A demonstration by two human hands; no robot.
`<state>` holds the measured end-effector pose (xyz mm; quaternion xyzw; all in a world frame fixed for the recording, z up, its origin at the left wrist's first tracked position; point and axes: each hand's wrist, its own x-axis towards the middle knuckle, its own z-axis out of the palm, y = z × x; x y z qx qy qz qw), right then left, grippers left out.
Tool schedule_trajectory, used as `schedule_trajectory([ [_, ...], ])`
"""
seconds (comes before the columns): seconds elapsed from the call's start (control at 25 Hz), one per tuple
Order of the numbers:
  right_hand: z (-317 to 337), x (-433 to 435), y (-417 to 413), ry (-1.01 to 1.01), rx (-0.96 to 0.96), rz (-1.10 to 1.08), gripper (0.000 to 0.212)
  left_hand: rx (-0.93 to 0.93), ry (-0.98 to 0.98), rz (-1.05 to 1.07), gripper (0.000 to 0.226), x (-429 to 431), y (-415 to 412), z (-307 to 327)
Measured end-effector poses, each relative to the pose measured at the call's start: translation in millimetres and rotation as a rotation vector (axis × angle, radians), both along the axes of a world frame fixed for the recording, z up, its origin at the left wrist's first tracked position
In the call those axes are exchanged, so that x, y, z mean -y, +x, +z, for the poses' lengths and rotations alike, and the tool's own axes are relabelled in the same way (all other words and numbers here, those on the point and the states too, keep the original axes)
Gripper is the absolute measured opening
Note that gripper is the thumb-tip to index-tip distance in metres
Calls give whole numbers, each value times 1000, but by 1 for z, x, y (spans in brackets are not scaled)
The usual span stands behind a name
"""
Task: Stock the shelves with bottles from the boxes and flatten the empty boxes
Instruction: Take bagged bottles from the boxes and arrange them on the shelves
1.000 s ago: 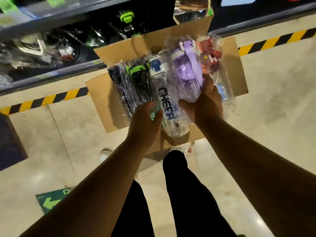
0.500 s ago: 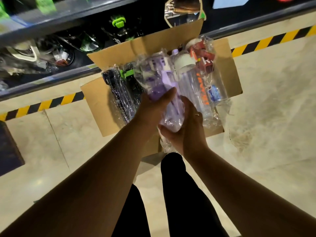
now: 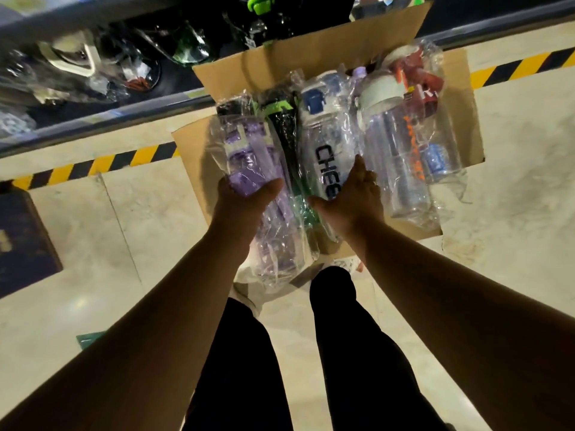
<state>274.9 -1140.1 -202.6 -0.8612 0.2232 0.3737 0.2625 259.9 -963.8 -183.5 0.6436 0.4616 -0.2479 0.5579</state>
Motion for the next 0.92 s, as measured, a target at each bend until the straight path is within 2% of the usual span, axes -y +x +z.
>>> schedule_trajectory([
  [0.12,-15,-10,6,-83,23,-62,126,-19,-46,-6,95,-4,-5,-4],
  [0.2,-16,-12,9,-84,60,-95,123,-17,-75,17,97,-10,-5,-5],
  [0.32,-12,-10,6,-70,44,-116,119,5,-113,20,89,-17,-5,-1],
  [0.44,7,-17,-2,49,66,-264,115,106,-130,24,57,-31,-3,12],
  [0.52,36,-24,-9,213,111,-387,101,162,-163,27,41,-45,-2,28],
  [0.6,73,-34,-16,356,168,-414,70,206,-206,13,43,-58,1,51],
  [0.64,92,-41,-20,399,210,-413,64,225,-240,2,51,-66,4,68],
  [0.72,128,-57,-22,465,278,-446,58,277,-312,-6,54,-84,10,104],
  [0.84,198,-87,-18,616,336,-501,53,402,-326,-96,33,-113,15,169],
  [0.92,241,-108,-18,640,383,-453,54,420,-365,-126,43,-128,16,205],
])
